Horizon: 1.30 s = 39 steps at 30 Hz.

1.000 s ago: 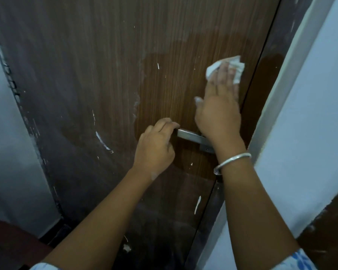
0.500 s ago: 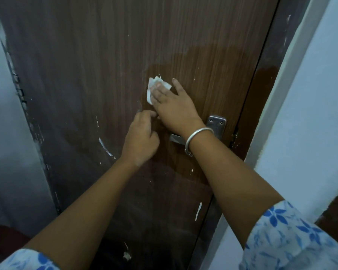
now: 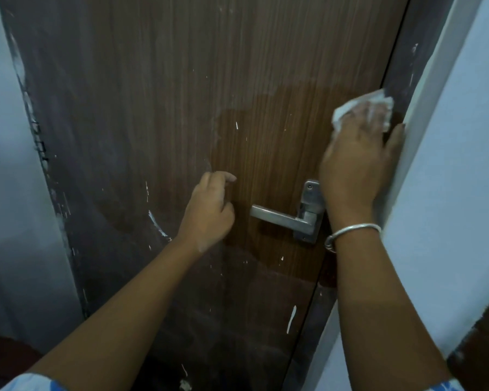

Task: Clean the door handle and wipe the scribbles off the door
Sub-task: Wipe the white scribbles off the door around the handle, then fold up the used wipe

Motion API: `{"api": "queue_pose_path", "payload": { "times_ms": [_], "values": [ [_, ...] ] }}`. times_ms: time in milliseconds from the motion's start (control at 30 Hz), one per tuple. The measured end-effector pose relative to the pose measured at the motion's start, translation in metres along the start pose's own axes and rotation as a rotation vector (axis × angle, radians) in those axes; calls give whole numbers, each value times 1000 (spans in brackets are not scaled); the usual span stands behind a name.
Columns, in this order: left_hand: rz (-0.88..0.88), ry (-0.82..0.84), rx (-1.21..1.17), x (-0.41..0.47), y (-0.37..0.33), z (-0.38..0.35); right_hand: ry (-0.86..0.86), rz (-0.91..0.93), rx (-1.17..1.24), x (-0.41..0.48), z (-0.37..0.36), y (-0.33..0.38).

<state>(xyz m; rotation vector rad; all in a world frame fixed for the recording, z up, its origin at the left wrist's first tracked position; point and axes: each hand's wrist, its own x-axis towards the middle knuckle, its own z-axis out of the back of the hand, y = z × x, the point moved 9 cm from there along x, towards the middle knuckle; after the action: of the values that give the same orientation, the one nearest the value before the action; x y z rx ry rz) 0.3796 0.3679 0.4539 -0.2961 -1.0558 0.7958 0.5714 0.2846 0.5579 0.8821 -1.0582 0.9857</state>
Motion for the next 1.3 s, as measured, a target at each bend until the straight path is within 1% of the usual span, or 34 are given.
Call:
{"api": "queue_pose_path", "payload": {
  "times_ms": [33, 100, 233, 300, 367, 433, 533, 600, 667, 700, 767, 833, 900, 967, 1067, 1133, 1200, 1233, 1300],
  "values": [
    [-18, 12, -11, 0, -5, -3, -12, -48, 45, -1, 5, -8],
    [-52, 35, -38, 1, -16, -10, -7, -88, 114, -2, 10, -13],
    [-128, 59, -108, 2, -38, -21, 15, -61, 113, -9, 18, -7],
    [-150, 75, -147, 2, -49, -27, 113, -15, 68, -18, 16, -4],
    [-146, 107, -206, 1, -60, -35, 245, 15, 101, -31, 8, -3],
    [-132, 141, -281, -1, -70, -43, 369, -53, 278, -44, 1, -10],
    [-101, 213, -400, -4, -81, -55, 530, -179, 662, -62, -4, -17],
    [-107, 260, -436, -7, -89, -60, 621, -267, 896, -74, -4, -20],
    [-121, 302, -482, -10, -96, -65, 667, -361, 1058, -84, 0, -25],
    [-117, 320, -526, -13, -100, -66, 674, -381, 1096, -87, 3, -28],
    [-82, 342, -625, -20, -105, -71, 659, -384, 1110, -94, 14, -35],
    [-67, 329, -655, -28, -109, -73, 625, -396, 1107, -101, 27, -43],
    [-54, 345, -659, -40, -115, -80, 610, -457, 1141, -114, 37, -57],
    [-20, 381, -699, -57, -122, -92, 621, -559, 1198, -131, 45, -73],
    [71, 474, -795, -92, -132, -122, 652, -733, 1256, -167, 58, -106],
    [189, 576, -887, -118, -132, -146, 647, -832, 1299, -192, 70, -128],
    [345, 708, -988, -149, -136, -175, 636, -880, 1226, -220, 84, -154],
    [391, 749, -1000, -163, -139, -188, 639, -890, 1186, -234, 90, -166],
    [416, 782, -936, -188, -143, -212, 657, -901, 1132, -261, 103, -183]
  ]
}}
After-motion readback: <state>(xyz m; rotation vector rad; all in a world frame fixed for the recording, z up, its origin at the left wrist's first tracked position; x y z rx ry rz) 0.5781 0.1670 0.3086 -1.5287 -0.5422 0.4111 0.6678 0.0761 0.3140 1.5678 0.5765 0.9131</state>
